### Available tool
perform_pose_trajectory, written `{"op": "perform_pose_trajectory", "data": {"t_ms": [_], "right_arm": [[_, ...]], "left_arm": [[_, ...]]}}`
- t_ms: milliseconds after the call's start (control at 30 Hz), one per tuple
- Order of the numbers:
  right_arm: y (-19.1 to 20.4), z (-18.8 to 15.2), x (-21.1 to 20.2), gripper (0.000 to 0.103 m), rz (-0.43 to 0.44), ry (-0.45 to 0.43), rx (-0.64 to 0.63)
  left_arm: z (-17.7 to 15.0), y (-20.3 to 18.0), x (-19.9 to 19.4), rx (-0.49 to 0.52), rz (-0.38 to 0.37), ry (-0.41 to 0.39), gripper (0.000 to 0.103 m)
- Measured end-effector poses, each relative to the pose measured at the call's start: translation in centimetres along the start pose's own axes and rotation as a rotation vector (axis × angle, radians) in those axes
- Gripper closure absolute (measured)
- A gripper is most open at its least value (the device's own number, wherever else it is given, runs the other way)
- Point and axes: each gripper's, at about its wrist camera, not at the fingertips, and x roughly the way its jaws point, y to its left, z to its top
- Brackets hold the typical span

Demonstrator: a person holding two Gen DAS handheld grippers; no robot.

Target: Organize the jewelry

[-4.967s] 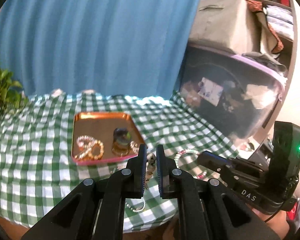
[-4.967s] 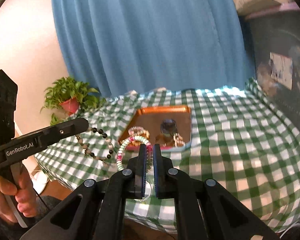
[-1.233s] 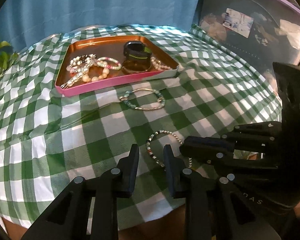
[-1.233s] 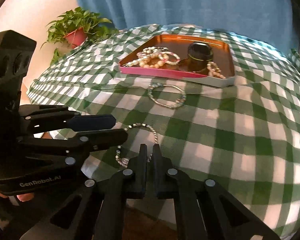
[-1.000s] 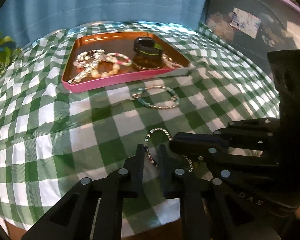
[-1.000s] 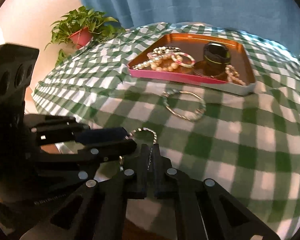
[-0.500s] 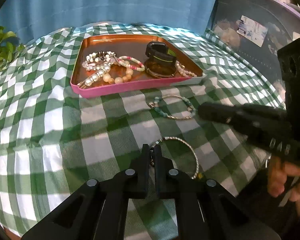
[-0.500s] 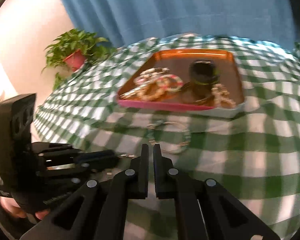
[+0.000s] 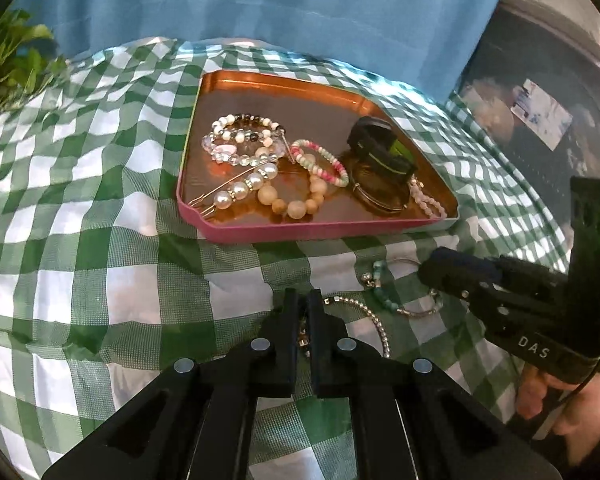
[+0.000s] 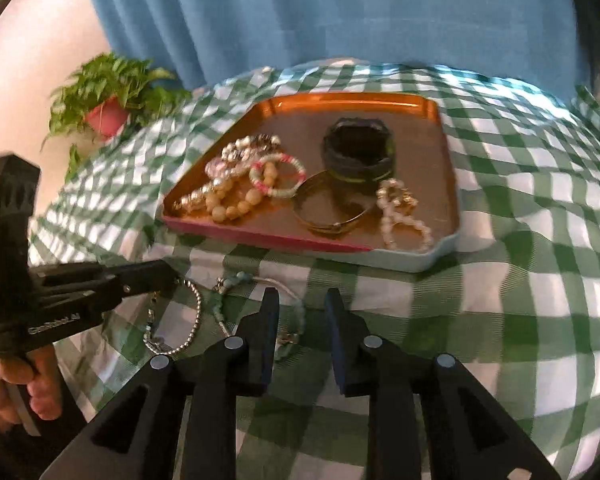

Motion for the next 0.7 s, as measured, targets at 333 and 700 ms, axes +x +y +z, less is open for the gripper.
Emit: {"op": "perform_pose_trajectory", "data": {"t_ms": [333, 700], "right_arm": [[1.9, -1.2, -1.0, 0.098, -0.118, -0.028, -0.167], [1.6, -4.8, -6.6, 0.098, -0.097, -0.081, -0.123]], "left_arm": [[-0.6, -1.4, -0.1, 0.056, 0.069, -0.006, 0.093], [-3.2, -1.4, -2.4, 0.026, 0.033, -0.003, 0.094]]}}
